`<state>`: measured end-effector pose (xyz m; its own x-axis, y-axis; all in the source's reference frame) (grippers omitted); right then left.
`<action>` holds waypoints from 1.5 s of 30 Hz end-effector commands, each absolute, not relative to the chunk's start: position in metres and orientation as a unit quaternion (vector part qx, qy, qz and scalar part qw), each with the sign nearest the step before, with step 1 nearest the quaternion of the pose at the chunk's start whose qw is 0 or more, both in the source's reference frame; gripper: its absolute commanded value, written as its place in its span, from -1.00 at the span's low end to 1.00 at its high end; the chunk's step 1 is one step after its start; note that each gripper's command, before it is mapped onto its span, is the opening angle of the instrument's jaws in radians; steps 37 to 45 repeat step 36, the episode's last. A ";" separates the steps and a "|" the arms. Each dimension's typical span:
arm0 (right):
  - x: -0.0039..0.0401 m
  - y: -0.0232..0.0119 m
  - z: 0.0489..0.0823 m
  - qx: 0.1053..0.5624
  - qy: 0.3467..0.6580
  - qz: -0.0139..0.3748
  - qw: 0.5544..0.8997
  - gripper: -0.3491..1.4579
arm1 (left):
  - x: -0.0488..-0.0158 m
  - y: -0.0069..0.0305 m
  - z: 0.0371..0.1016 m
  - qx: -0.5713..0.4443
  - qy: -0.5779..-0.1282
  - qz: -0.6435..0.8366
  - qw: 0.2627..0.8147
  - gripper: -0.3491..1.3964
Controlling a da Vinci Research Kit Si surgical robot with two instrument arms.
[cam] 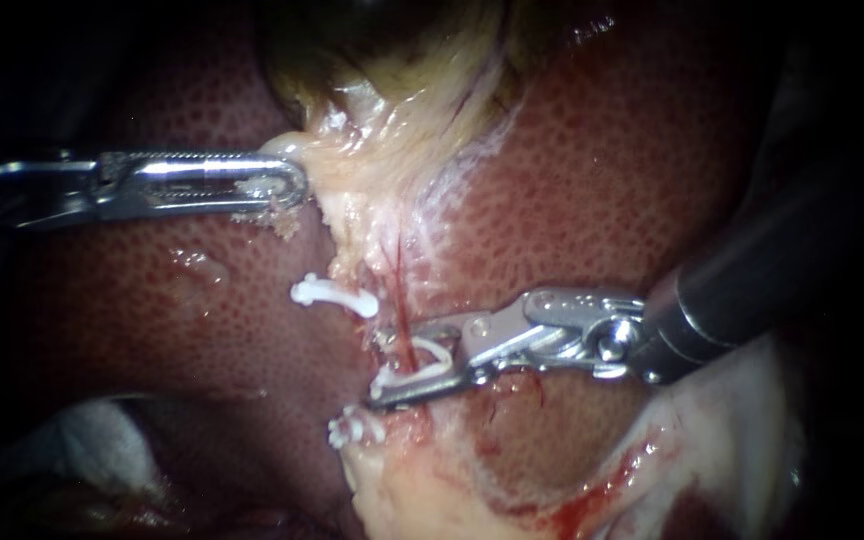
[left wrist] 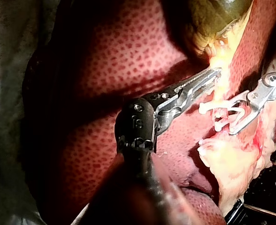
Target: Clipping second clip right tube
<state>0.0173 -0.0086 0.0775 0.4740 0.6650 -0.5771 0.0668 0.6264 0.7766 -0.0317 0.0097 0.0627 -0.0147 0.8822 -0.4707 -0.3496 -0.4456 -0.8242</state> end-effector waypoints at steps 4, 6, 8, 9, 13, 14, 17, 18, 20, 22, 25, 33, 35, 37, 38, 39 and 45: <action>0.0170 -0.0088 0.0776 0.397 0.467 0.206 0.763 -0.36 | -0.0317 0.0097 0.0627 -0.528 -0.252 0.666 0.462 -1.00; 0.0168 -0.0088 0.0776 0.406 0.460 0.220 0.759 -0.55 | -0.0317 0.0097 0.0627 -0.528 -0.252 0.666 0.462 -1.00; 0.0167 -0.0088 0.0776 0.415 0.452 0.235 0.754 -0.77 | -0.0317 0.0097 0.0627 -0.528 -0.252 0.666 0.462 -1.00; 0.0166 -0.0088 0.0776 0.420 0.448 0.241 0.752 -0.89 | -0.0317 0.0097 0.0627 -0.528 -0.252 0.666 0.462 -1.00; 0.0164 -0.0087 0.0777 0.429 0.440 0.256 0.746 -1.00 | -0.0317 0.0097 0.0627 -0.528 -0.252 0.666 0.462 -1.00; 0.0164 -0.0087 0.0777 0.429 0.440 0.256 0.746 -1.00 | -0.0317 0.0097 0.0627 -0.528 -0.252 0.666 0.462 -1.00; 0.0164 -0.0087 0.0777 0.437 0.434 0.267 0.742 -1.00 | -0.0317 0.0097 0.0627 -0.528 -0.252 0.666 0.462 -1.00; 0.0164 -0.0087 0.0777 0.438 0.432 0.269 0.741 -1.00 | -0.0317 0.0097 0.0627 -0.528 -0.252 0.666 0.462 -1.00; 0.0163 -0.0087 0.0777 0.438 0.433 0.268 0.740 -1.00 | -0.0317 0.0097 0.0627 -0.528 -0.252 0.666 0.462 -1.00; 0.0162 -0.0088 0.0777 0.439 0.432 0.268 0.741 -1.00 | -0.0317 0.0097 0.0627 -0.528 -0.252 0.666 0.462 -1.00; 0.0162 -0.0088 0.0777 0.439 0.431 0.267 0.742 -1.00 | -0.0317 0.0097 0.0628 -0.528 -0.252 0.666 0.462 -1.00; 0.0161 -0.0088 0.0776 0.440 0.430 0.269 0.741 -1.00 | -0.0318 0.0097 0.0628 -0.528 -0.252 0.666 0.462 -1.00; 0.0161 -0.0088 0.0776 0.442 0.429 0.271 0.740 -1.00 | -0.0318 0.0097 0.0628 -0.528 -0.252 0.666 0.462 -1.00; 0.0161 -0.0088 0.0776 0.441 0.429 0.271 0.740 -1.00 | -0.0318 0.0097 0.0629 -0.528 -0.252 0.666 0.462 -1.00; 0.0161 -0.0088 0.0776 0.441 0.429 0.271 0.740 -1.00 | -0.0318 0.0097 0.0629 -0.528 -0.252 0.666 0.462 -1.00; 0.0161 -0.0088 0.0776 0.441 0.429 0.271 0.740 -1.00 | -0.0318 0.0097 0.0629 -0.528 -0.252 0.666 0.462 -1.00; 0.0161 -0.0088 0.0776 0.441 0.429 0.271 0.740 -1.00 | -0.0318 0.0097 0.0629 -0.528 -0.252 0.666 0.462 -1.00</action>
